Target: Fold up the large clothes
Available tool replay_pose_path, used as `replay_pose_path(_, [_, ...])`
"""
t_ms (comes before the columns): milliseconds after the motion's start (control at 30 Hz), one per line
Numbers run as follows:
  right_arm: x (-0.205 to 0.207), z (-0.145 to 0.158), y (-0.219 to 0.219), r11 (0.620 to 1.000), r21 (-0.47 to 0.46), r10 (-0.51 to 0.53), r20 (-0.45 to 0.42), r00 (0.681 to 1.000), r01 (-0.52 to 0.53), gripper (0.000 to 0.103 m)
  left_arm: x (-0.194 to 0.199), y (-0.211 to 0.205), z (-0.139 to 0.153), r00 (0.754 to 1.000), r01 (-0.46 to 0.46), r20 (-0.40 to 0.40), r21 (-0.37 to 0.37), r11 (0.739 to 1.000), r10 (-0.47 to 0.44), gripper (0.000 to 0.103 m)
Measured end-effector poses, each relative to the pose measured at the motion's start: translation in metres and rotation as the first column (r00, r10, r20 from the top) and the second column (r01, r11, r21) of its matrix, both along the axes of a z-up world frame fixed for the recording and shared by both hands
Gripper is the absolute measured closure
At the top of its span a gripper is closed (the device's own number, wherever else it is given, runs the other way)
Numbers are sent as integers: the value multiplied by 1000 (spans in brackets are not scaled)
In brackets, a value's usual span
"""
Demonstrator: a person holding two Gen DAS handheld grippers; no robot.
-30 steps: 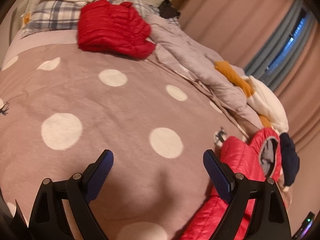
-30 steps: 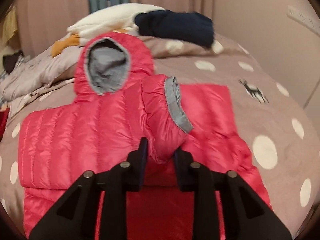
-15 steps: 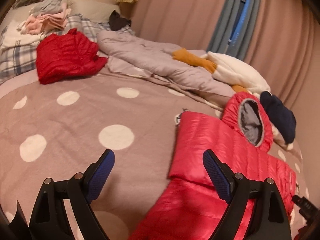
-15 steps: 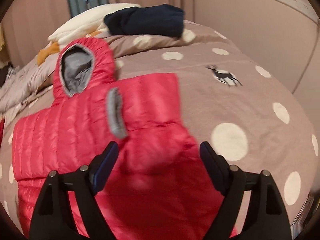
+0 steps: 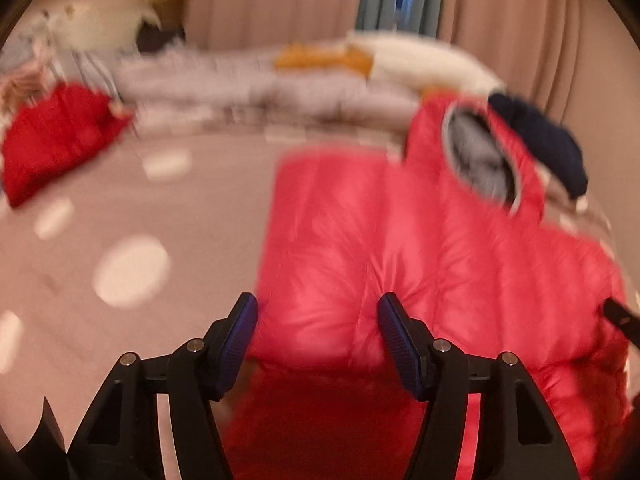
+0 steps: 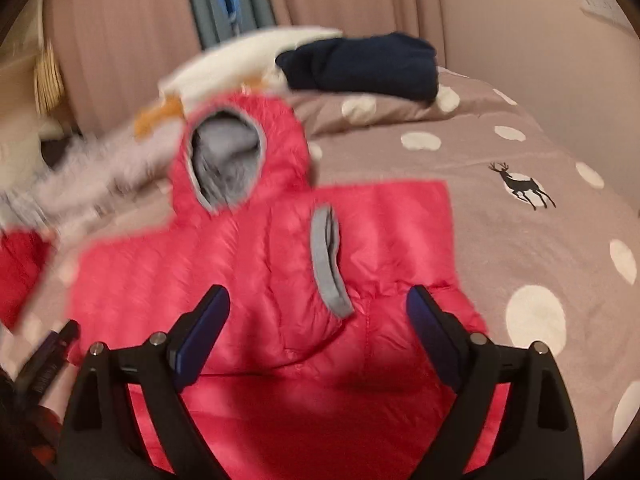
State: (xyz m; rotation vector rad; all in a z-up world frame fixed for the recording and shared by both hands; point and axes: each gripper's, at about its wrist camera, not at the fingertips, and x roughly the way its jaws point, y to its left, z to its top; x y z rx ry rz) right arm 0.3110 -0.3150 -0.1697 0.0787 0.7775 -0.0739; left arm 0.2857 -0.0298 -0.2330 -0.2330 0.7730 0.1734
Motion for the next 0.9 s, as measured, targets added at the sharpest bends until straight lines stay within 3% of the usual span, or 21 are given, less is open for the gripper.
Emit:
replay_pose_path(33, [8,-20,1,997,-68,-31,-41,999,29,9,3,1,-5,1000,6,-16,-17,1000,-6,36])
replay_pose_path(100, [12,-43,-7,999,-9,-36,-60,998,36,5,4,5,-6,1000,11,-20,-52,999,-12,35])
replay_pose_path(167, [14,-42,-10,999,-2,-43,-63,997,43,3,5,6,-10,999,9,-30,-56,998,-11,34])
replay_pose_path(333, [15,-46,2,996,-83,-43,-74,996,37,0,5,-1,-10,999,10,-40,-34,999,-11,33])
replay_pose_path(900, [5,-47,-5,999,-36,-40,-46,998,39,0,0,12,-13,999,15,-34,-111,994,-19,26])
